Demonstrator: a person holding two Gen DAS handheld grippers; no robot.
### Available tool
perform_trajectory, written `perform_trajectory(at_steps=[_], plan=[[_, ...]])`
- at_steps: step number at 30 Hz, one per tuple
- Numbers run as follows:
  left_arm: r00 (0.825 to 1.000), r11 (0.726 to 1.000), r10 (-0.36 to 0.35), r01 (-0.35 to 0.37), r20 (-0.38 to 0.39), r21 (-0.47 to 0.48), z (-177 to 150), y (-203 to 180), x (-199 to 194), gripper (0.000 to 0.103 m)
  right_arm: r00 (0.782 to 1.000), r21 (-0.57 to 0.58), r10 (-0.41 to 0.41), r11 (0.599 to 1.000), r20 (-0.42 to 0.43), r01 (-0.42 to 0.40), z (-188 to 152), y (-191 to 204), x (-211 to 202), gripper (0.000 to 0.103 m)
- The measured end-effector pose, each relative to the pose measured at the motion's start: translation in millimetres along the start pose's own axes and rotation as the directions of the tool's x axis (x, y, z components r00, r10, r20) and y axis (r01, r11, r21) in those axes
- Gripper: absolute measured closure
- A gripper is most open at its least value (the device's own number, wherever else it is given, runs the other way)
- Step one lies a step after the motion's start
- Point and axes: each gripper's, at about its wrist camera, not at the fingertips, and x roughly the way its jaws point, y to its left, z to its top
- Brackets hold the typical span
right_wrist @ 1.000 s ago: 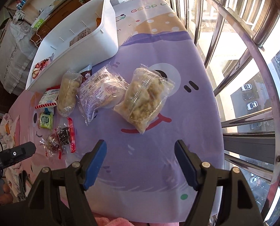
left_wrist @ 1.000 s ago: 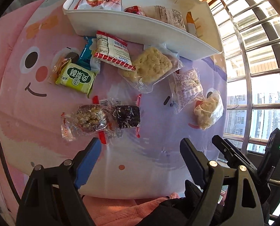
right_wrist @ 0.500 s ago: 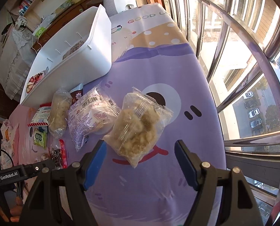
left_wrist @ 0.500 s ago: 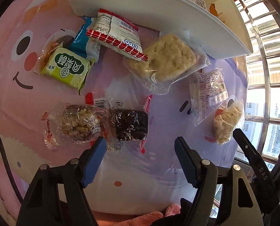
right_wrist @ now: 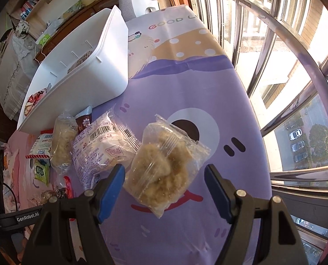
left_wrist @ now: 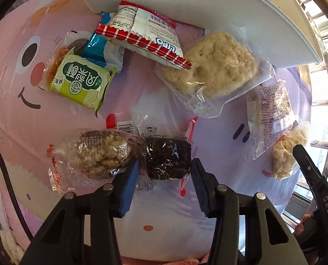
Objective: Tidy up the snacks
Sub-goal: 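Grasp the dark brown packet with the left tool while the right tool grasps the clear puffed-snack bag, then carry both snacks over the white tray and open both tools to drop them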
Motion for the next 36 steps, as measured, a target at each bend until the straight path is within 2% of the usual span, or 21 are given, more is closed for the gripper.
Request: perform_trajectory(at_steps=[10, 13, 16, 24, 36], plan=[[1.0, 1.0, 0.009, -0.009, 0.017, 0.002, 17, -2, 10, 0.059, 0.999, 0.015, -0.033, 0.999, -0.026, 0.033, 1, -6, 9, 0.029], [1.0, 1.0, 0.009, -0.009, 0.026, -0.002, 14, -2, 8, 0.06, 0.999, -0.004, -0.026, 1.0, -0.028, 0.025, 1, -4, 10, 0.034], [0.999, 1.0, 0.017, -0.017, 0.029, 0.003, 10, -2, 5, 0.061, 0.999, -0.037, -0.017, 0.999, -0.043, 0.015, 0, 4, 12, 0.05], [0.999, 1.0, 0.028, -0.028, 0.024, 0.0, 12, -9, 10, 0.062, 0.998, -0.068, -0.018, 0.998, -0.056, 0.014, -2, 10, 10, 0.058], [1.0, 1.0, 0.025, -0.025, 0.011, 0.019, 1, -9, -1, 0.065, 0.995, -0.046, -0.026, 0.999, -0.094, 0.022, -18, 4, -3, 0.061]])
